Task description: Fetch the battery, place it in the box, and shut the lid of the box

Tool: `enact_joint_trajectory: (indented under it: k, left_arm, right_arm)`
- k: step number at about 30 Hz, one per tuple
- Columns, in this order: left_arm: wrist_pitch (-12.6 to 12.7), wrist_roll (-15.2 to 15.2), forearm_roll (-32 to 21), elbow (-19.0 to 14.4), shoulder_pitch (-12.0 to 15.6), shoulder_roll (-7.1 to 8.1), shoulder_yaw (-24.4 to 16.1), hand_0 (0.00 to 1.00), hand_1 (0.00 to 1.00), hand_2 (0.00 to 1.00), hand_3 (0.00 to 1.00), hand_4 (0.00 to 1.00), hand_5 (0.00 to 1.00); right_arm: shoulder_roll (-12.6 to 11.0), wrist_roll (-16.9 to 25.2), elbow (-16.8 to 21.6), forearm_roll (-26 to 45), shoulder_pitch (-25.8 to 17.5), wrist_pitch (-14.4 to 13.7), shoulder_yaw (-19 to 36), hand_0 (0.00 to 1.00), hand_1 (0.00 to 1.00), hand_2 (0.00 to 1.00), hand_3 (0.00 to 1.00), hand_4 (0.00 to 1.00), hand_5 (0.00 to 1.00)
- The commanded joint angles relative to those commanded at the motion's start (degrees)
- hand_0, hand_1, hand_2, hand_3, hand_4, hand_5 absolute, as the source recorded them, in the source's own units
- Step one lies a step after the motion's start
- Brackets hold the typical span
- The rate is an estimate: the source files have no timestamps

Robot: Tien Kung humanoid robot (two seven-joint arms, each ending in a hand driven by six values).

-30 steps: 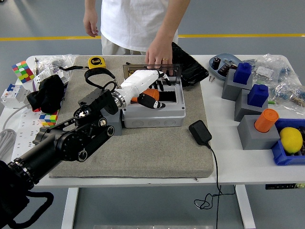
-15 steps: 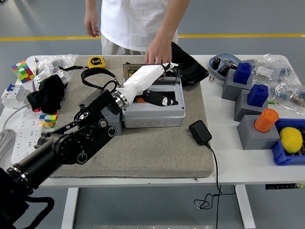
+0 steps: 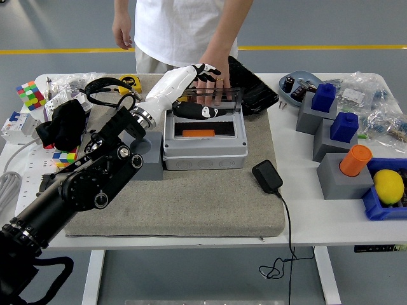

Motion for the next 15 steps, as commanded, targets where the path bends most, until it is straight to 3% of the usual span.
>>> enact_joint_trajectory:
  k: [7, 15]
  left_arm:
    - [-2.4, 4.0, 0.2, -1.6, 0.8, 0.0, 0.8, 0.606, 0.738, 0.706, 0.762, 0.998, 0.453]
    - [-4.7, 8.2, -3.7, -10.2, 3.4, 0.3, 3.6, 0.565, 0.718, 0.678, 0.752, 0.998, 0.465]
  right_arm:
    - [-0.1, 0.1, 0.0, 0.2, -0.1, -0.1, 0.1, 0.649, 0.646, 0.673, 0.586, 0.998, 0.561]
    - [-0.2, 0.2, 0.0, 0.1, -0.3, -0.1, 0.4, 0.65, 0.646, 0.674, 0.587, 0.998, 0.562]
